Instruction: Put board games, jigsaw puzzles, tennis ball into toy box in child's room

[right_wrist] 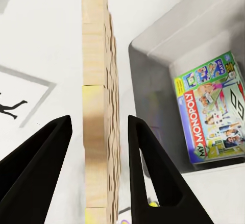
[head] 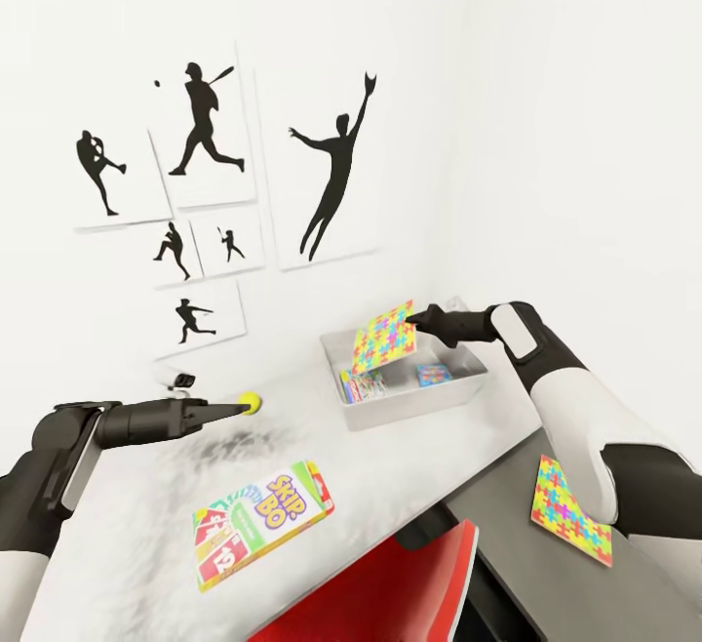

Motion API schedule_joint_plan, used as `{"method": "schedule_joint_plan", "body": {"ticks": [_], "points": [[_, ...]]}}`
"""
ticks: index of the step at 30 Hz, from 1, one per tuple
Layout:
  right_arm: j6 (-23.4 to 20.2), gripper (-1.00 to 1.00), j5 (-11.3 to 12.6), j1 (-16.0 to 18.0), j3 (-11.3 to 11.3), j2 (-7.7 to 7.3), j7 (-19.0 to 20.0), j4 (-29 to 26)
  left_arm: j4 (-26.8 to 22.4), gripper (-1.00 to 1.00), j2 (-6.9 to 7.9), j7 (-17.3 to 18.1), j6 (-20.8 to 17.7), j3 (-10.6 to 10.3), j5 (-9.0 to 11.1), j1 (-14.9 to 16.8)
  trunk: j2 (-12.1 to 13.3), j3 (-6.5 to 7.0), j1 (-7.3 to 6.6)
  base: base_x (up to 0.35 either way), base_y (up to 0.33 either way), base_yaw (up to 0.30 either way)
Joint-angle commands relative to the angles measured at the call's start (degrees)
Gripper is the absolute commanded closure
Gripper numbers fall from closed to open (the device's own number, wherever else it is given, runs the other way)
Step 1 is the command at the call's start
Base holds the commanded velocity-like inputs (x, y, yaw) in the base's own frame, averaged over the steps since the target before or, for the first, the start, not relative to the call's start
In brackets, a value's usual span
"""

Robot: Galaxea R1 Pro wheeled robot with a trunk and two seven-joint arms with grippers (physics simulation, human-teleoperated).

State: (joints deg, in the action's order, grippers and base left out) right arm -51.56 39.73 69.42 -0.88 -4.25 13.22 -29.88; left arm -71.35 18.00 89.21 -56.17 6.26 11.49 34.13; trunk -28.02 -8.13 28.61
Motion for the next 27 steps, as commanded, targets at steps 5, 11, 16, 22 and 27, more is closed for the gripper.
{"method": "schedule_joint_plan", "body": {"ticks": [5,11,16,22,27], "points": [[-0.77,1.0,-0.42,0.36,-0.09,0.01,0.47,-0.19,-0.79,-1.0,0.02,0.79,-0.61,-0.02,-0.06,0.06,-0.11,-0.59,0.03,0.0,0.0,0.0],[-2.37,1.0,-0.44,1.72,-0.09,-0.56,0.64,-0.57,-0.43,-1.0,0.32,0.79,-0.22,-0.02,-0.11,0.01,-0.11,-1.15,0.03,0.0,0.0,0.0],[-2.48,1.0,-0.44,2.24,-0.09,-0.62,0.66,-0.6,-0.28,-1.0,1.11,0.79,-0.03,1.01,-0.07,-0.9,-0.11,-1.63,0.03,0.0,0.0,0.0],[-2.49,1.0,-0.47,2.51,-0.17,-0.54,0.67,-0.61,-0.2,-1.0,2.42,0.79,0.09,2.98,-0.14,-1.44,-0.11,-2.19,0.03,0.0,0.0,0.0],[-2.55,1.0,-0.45,3.3,-0.24,-0.78,0.67,-0.56,-0.22,-1.0,2.52,0.79,0.11,3.13,-0.25,-1.54,-0.11,-2.66,0.03,0.0,0.0,0.0]]}}
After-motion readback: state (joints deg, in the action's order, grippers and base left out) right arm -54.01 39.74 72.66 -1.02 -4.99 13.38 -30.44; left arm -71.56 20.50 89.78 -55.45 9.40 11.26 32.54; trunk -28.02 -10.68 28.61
